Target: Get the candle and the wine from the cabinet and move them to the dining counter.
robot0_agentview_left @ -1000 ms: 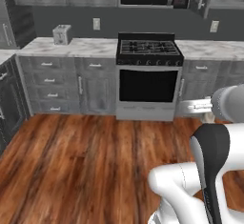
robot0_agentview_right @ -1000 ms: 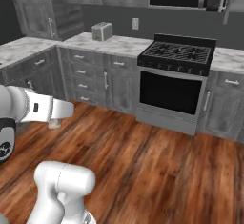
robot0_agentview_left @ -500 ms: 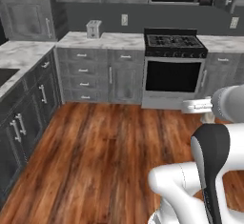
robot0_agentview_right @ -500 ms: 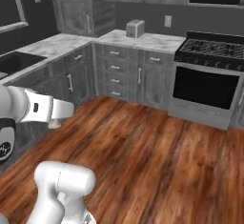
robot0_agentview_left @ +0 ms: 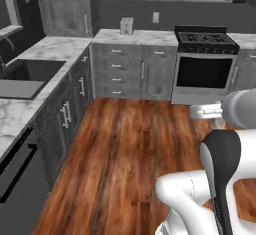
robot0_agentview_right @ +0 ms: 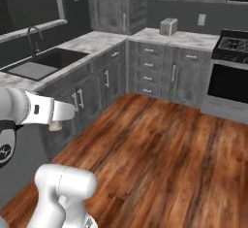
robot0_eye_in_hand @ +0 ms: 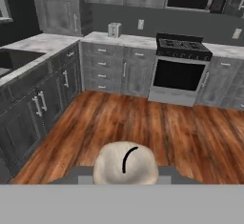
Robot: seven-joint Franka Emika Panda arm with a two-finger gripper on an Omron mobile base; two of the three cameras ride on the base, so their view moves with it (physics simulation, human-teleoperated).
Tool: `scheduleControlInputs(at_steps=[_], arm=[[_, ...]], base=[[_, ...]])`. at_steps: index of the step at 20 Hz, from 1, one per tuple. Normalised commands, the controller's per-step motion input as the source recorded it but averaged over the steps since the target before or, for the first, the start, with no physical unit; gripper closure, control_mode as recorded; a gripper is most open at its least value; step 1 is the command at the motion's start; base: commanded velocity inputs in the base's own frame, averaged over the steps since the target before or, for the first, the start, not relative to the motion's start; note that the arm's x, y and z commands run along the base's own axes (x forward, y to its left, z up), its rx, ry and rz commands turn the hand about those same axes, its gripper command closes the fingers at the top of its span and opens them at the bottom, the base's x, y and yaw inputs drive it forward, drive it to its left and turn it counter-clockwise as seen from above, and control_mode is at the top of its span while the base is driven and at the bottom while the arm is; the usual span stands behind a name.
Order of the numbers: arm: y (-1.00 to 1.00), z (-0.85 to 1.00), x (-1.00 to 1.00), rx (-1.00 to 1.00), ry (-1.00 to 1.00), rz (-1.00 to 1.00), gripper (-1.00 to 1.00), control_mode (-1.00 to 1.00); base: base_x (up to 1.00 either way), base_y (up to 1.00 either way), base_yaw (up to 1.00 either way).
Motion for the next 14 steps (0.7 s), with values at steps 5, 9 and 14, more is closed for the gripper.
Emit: scheduleControlInputs(at_steps=[5,9,14], arm=[[0.0,0.0,0.0,0.0,0.0,0.0,1.0,1.0],[0.0,0.0,0.0,0.0,0.0,0.0,1.0,1.0],[0.0,0.0,0.0,0.0,0.0,0.0,1.0,1.0]], base=[[-0.65,1.0,0.08],[-0.64,1.0,0.08],[-0.62,1.0,0.09]])
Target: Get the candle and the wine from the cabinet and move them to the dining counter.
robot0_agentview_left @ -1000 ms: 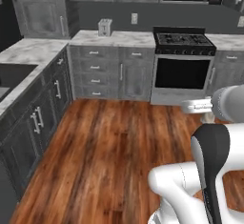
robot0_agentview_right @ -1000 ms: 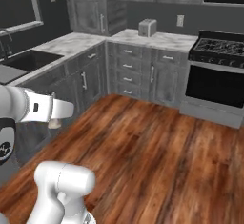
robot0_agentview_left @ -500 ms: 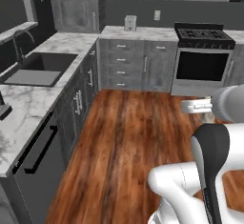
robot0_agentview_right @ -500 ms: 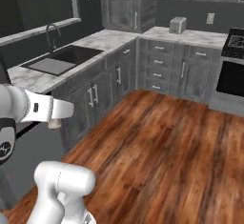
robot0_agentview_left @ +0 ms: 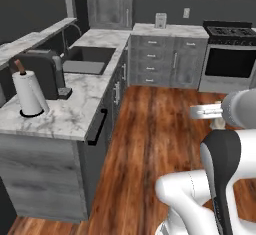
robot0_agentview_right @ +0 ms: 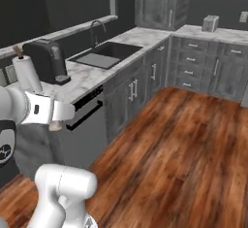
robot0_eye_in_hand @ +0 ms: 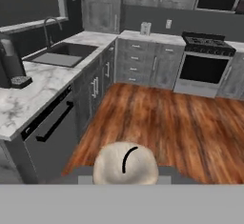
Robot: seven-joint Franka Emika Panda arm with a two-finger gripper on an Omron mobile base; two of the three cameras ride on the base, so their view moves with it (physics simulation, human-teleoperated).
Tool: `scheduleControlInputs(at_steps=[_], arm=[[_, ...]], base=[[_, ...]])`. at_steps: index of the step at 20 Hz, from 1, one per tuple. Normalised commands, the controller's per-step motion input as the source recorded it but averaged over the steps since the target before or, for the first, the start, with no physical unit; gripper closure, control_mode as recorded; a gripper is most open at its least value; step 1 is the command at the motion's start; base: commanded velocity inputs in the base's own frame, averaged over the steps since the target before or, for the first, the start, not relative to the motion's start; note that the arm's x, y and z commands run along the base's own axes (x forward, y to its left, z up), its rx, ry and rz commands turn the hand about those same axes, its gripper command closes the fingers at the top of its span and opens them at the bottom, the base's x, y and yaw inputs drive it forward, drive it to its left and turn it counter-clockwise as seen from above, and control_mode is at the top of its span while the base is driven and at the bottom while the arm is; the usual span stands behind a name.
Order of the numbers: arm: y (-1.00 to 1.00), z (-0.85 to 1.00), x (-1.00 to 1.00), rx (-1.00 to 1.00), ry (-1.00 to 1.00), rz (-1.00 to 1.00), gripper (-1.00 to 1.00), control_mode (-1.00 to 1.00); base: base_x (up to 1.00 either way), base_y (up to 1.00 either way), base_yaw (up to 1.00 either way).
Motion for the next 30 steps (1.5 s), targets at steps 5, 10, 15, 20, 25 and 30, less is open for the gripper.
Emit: scheduleControlInputs(at_steps=[5,10,15,20,25,30], arm=[[0.0,0.0,0.0,0.0,0.0,0.0,1.0,1.0],[0.0,0.0,0.0,0.0,0.0,0.0,1.0,1.0],[0.0,0.0,0.0,0.0,0.0,0.0,1.0,1.0],[0.0,0.0,0.0,0.0,0.0,0.0,1.0,1.0],[0.0,0.0,0.0,0.0,0.0,0.0,1.0,1.0],[0.0,0.0,0.0,0.0,0.0,0.0,1.0,1.0]], base=[[-0.51,1.0,0.09],[-0.22,1.0,0.1],[-0.23,1.0,0.1],[-0.39,1.0,0.11],[-0.55,1.0,0.14],[-0.41,1.0,0.15]])
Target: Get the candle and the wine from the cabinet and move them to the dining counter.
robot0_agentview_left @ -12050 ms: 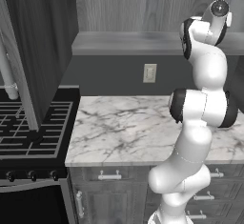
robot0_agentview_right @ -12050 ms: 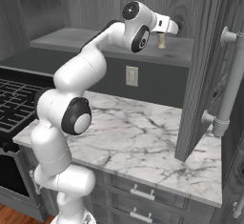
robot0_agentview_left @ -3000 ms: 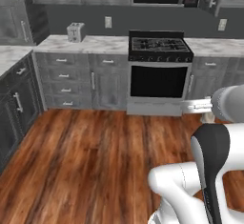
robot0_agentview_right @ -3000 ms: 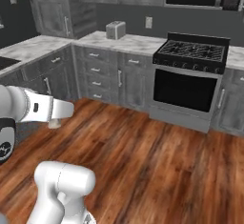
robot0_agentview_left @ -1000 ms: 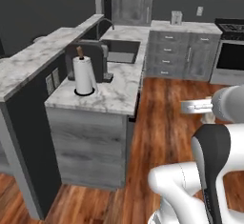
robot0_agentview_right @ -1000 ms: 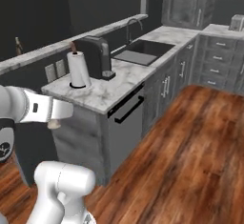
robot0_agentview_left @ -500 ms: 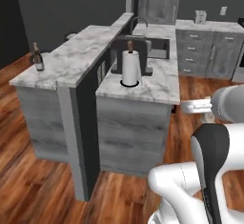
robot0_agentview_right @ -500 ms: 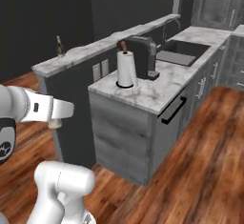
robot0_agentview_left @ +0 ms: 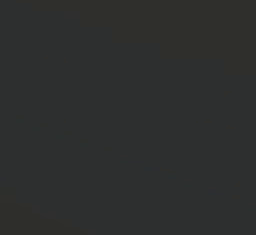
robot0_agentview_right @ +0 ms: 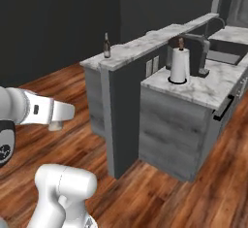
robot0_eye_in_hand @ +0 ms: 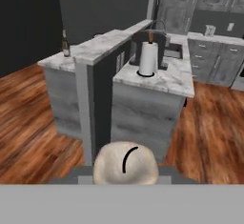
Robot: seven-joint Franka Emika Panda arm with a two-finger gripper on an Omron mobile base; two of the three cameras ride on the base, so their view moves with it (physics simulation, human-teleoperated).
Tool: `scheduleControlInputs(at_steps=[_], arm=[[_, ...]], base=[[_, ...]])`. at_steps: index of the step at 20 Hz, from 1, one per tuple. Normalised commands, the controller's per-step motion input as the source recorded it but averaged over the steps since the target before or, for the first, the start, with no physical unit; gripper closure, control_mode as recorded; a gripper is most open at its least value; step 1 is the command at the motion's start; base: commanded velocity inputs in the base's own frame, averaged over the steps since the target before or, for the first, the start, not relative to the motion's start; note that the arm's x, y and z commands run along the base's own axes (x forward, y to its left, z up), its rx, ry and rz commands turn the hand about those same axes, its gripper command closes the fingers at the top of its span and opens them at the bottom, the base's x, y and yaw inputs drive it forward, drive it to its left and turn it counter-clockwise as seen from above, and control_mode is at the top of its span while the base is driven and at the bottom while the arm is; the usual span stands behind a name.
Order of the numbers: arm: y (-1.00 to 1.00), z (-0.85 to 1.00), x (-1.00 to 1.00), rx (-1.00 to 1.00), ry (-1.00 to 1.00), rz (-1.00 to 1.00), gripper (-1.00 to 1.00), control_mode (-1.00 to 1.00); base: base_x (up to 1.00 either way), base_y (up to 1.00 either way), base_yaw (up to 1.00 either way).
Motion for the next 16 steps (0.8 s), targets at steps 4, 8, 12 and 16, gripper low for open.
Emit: scheduleControlInputs(at_steps=[4,8,12,16], arm=[[0.0,0.0,0.0,0.0,0.0,0.0,1.0,1.0],[0.0,0.0,0.0,0.0,0.0,0.0,1.0,1.0],[0.0,0.0,0.0,0.0,0.0,0.0,1.0,1.0],[0.0,0.0,0.0,0.0,0.0,0.0,1.0,1.0]], base=[[0.01,1.0,0.13],[0.48,1.0,0.07],[0.72,0.93,0.02],[0.74,0.75,0.0]])
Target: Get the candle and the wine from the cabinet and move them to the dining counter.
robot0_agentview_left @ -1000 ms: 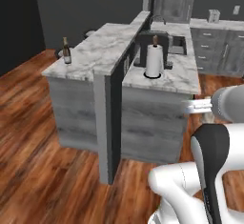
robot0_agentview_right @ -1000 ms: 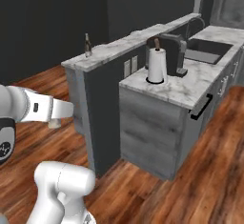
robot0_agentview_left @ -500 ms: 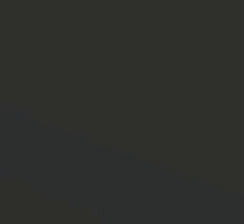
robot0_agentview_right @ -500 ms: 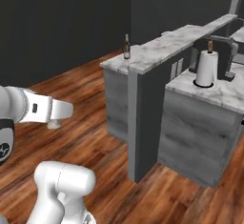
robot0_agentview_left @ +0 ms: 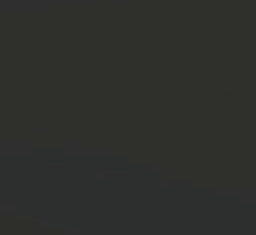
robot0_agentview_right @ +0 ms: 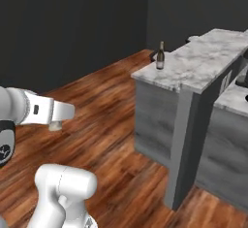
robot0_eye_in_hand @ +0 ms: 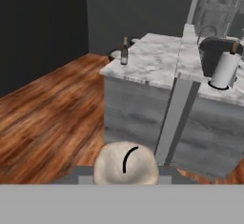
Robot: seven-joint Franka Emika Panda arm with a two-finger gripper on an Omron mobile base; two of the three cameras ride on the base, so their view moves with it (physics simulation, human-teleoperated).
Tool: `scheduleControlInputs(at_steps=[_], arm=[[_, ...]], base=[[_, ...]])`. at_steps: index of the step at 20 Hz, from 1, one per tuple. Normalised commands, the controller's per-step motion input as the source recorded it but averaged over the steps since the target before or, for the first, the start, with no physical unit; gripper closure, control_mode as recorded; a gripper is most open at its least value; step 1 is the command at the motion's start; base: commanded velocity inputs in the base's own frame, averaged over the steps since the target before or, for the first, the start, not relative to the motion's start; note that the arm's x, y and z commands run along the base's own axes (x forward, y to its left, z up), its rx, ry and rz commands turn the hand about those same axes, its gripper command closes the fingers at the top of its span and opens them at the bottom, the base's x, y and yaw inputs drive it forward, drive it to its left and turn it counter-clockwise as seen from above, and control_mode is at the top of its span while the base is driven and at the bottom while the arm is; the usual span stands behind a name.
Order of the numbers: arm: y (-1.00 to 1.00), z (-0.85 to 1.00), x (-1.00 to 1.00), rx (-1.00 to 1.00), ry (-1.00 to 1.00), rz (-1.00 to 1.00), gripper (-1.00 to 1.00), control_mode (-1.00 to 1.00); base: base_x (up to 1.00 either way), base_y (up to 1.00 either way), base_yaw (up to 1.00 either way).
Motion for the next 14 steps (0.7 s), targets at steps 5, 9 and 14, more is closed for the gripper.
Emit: scheduleControlInputs(at_steps=[5,9,14], arm=[[0.0,0.0,0.0,0.0,0.0,0.0,1.0,1.0],[0.0,0.0,0.0,0.0,0.0,0.0,1.0,1.0],[0.0,0.0,0.0,0.0,0.0,0.0,1.0,1.0]], base=[[0.8,0.68,-0.01],[0.88,0.73,-0.05],[0.86,0.74,-0.11]])
